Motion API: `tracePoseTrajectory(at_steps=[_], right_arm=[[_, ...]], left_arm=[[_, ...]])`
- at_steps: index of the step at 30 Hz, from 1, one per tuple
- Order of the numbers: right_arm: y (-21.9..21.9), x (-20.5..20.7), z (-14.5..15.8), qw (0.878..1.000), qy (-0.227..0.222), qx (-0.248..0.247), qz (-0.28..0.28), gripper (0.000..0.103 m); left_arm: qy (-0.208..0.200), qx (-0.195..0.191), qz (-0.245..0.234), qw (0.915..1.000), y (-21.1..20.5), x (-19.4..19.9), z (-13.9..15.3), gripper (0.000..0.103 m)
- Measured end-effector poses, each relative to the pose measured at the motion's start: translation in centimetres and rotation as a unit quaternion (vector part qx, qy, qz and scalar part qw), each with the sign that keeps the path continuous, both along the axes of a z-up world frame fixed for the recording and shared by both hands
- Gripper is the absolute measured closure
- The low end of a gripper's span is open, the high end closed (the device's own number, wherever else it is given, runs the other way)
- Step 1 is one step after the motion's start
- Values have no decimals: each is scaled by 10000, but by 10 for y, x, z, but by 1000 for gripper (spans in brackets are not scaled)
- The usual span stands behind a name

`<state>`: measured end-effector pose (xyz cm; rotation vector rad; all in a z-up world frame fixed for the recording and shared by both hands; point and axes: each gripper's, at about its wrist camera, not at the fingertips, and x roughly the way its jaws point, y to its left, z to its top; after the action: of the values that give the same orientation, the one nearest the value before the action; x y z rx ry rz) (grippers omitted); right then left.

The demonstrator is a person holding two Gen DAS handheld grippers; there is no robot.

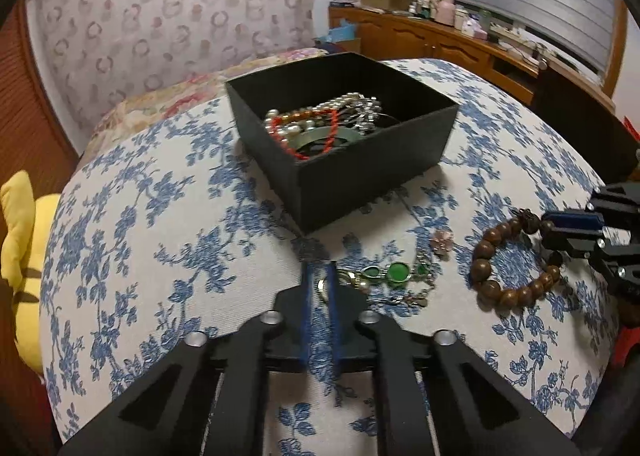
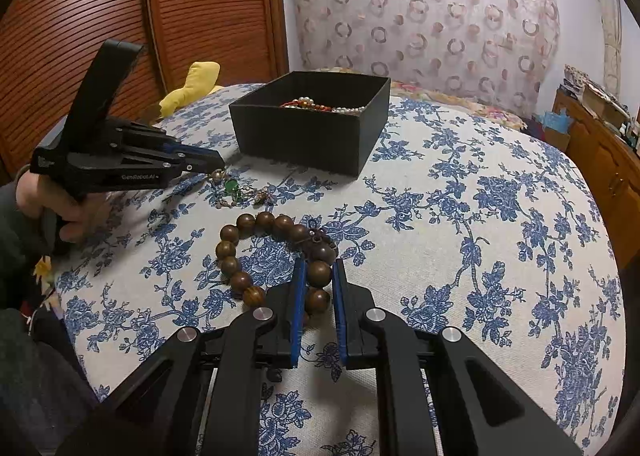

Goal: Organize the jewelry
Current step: 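Grasp the gold ring with the left tool while the right tool grasps the wooden bead bracelet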

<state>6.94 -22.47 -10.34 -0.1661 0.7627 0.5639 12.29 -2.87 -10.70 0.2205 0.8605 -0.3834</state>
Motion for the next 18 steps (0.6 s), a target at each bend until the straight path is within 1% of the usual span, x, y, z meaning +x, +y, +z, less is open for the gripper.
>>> tracePoseTrajectory(at_steps=[4, 11, 15, 18], right_arm=[[0, 0, 0, 10000, 6, 2, -1, 88], [0, 0, 0, 10000, 6, -4, -7, 88], [0, 0, 0, 10000, -10, -3, -11, 88], [0, 0, 1, 10000, -27, -15, -32, 88]], left_arm=[[28, -53, -18, 10000, 3, 0, 0, 102], [9, -156, 296, 9994, 24, 0, 2, 103], [-109, -306, 460, 9984, 35, -2, 10, 103], [-202, -390, 490, 9978, 38, -5, 18, 103]])
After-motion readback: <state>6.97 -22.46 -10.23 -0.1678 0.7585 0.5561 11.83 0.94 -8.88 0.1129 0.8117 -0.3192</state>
